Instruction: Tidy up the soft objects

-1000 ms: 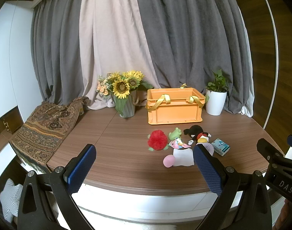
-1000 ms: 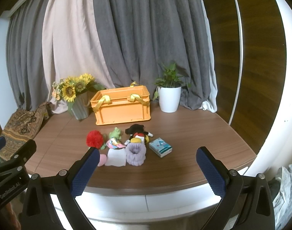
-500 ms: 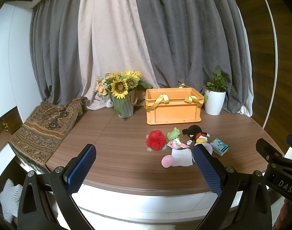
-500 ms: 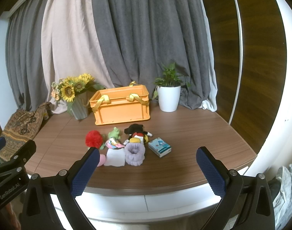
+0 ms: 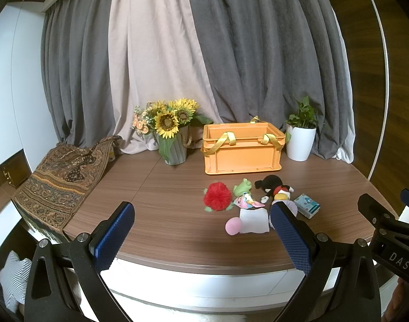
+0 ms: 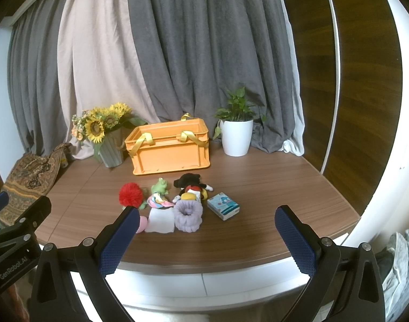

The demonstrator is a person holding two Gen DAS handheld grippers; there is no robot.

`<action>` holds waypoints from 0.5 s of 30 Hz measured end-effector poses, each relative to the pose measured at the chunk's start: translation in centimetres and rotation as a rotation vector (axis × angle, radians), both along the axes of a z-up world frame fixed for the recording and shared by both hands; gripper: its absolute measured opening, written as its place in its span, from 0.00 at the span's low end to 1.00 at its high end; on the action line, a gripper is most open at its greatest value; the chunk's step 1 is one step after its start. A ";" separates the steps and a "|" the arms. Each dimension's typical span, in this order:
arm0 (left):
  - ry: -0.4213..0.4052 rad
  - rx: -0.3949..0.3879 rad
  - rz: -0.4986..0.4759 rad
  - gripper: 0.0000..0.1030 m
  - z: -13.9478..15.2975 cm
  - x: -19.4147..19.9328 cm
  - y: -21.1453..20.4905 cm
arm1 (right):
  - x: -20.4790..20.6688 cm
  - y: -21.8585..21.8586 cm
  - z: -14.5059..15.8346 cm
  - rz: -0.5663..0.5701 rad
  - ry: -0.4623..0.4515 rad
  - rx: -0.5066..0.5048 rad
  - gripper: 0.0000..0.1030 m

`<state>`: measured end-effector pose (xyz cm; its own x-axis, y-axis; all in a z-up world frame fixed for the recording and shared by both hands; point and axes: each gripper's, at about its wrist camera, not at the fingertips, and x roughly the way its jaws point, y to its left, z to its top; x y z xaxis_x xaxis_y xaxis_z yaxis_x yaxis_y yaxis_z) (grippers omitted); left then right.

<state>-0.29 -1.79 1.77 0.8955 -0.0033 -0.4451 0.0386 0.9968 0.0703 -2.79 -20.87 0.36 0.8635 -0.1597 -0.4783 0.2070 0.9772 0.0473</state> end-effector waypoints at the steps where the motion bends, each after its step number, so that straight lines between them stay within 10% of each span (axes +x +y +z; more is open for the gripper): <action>1: 0.000 0.000 -0.001 1.00 0.0 0.0 0.0 | 0.0 0.0 0.0 0.000 0.001 0.001 0.99; 15: 0.075 -0.037 -0.052 1.00 -3.0 2.1 -0.1 | 1.5 -0.2 -1.8 0.018 0.050 0.019 0.99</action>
<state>1.84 -1.92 -1.27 0.8580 -0.0665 -0.5094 0.0939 0.9952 0.0283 -1.26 -21.03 -1.43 0.8411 -0.1348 -0.5239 0.1918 0.9799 0.0557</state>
